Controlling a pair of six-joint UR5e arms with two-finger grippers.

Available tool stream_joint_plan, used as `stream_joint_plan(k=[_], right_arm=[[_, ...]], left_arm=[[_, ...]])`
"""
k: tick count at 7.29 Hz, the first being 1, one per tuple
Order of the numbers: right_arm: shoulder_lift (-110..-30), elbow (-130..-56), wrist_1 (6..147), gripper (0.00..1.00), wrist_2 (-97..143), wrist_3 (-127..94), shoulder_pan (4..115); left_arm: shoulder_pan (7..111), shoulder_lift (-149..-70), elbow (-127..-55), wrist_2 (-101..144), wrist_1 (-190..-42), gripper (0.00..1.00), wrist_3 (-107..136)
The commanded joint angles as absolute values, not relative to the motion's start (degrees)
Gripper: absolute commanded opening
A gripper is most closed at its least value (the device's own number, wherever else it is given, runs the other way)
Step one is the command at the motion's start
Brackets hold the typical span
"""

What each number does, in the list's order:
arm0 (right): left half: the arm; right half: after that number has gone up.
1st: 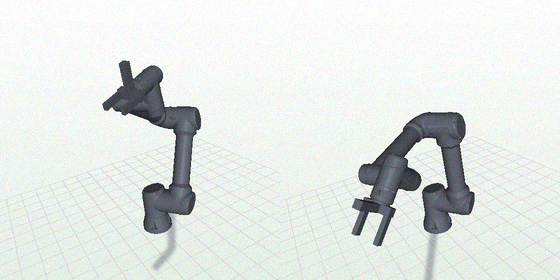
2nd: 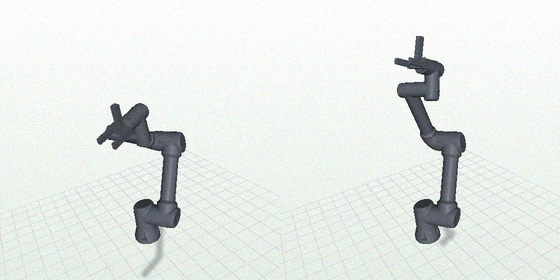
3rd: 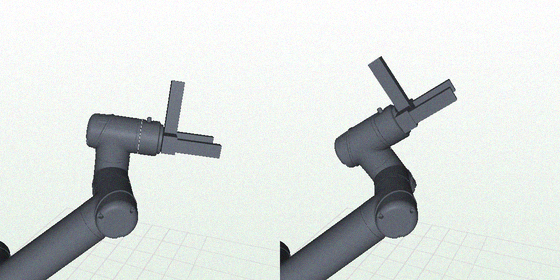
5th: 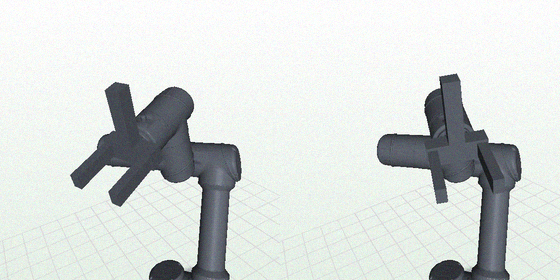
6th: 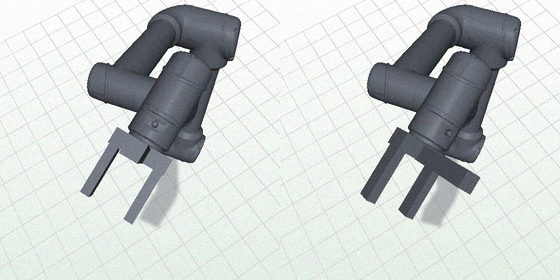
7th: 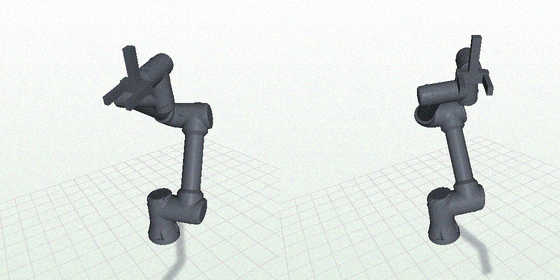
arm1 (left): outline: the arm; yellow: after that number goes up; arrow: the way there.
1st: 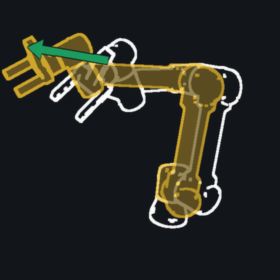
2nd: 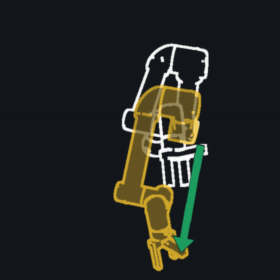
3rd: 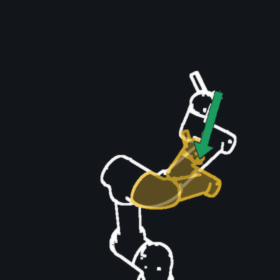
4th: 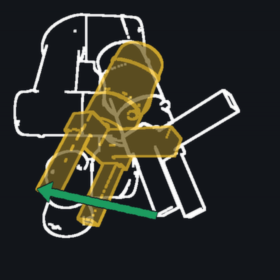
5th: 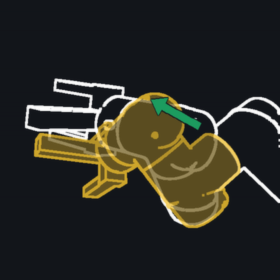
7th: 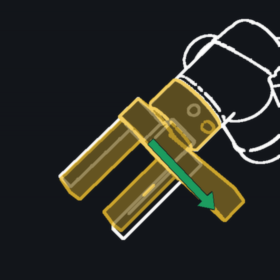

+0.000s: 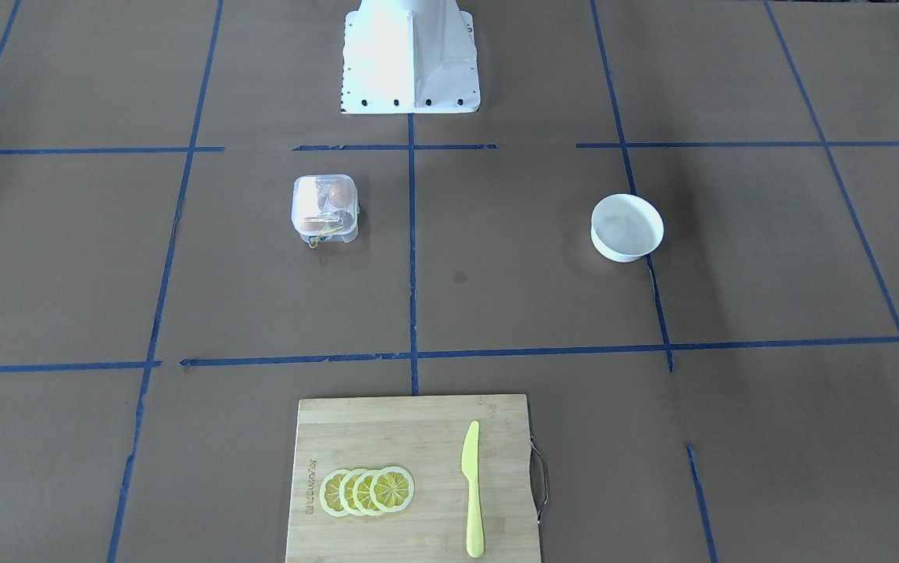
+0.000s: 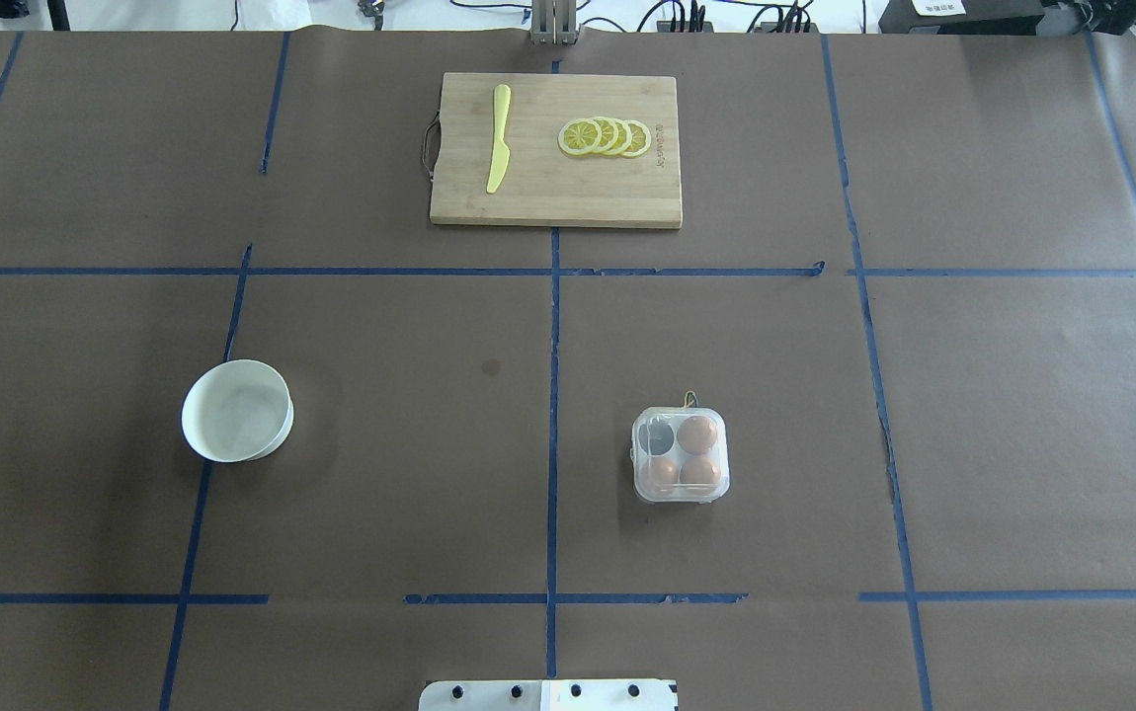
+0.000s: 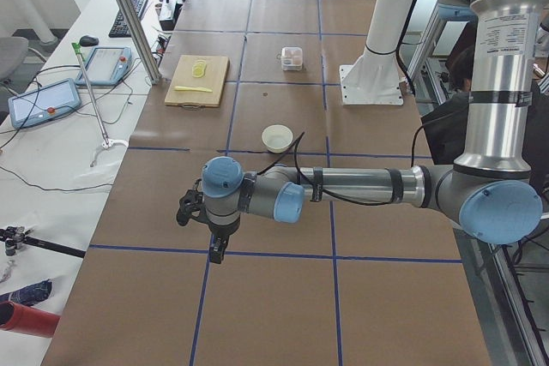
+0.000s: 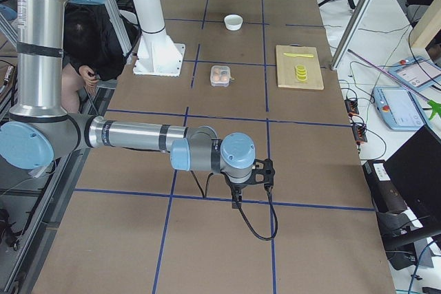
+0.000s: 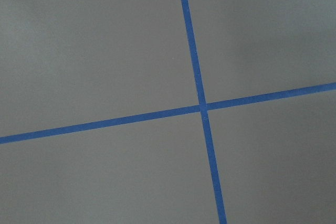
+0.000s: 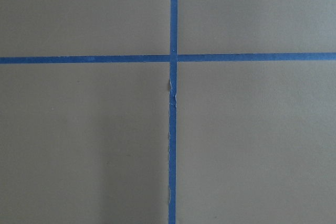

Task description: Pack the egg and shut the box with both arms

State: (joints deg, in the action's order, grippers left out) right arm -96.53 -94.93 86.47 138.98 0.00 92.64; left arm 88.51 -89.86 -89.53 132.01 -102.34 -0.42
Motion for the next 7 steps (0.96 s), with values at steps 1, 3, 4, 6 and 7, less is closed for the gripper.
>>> stream_joint_plan(k=[1, 3, 4, 6, 7], right_arm=[[-96.4, -94.9, 86.4, 1.0, 139.0, 0.1, 92.6], [-96.4, -95.1, 86.4, 1.0, 139.0, 0.1, 92.6], [-96.4, -95.1, 86.4, 1.0, 139.0, 0.1, 92.6], [-96.4, -95.0, 86.4, 1.0, 139.0, 0.1, 92.6], [-96.5, -95.1, 86.4, 1.0, 139.0, 0.1, 92.6]], left_arm=[[88.7, -89.7, -91.5, 132.1, -102.1, 1.0, -0.4], [88.7, -89.6, -91.4, 132.1, -102.0, 1.0, -0.7], [88.7, -89.5, -91.2, 132.1, -102.0, 1.0, -0.7], [88.7, -89.5, -91.1, 132.2, -101.4, 1.0, -0.3], [88.7, -89.4, -90.5, 134.3, -101.1, 1.0, -0.2]])
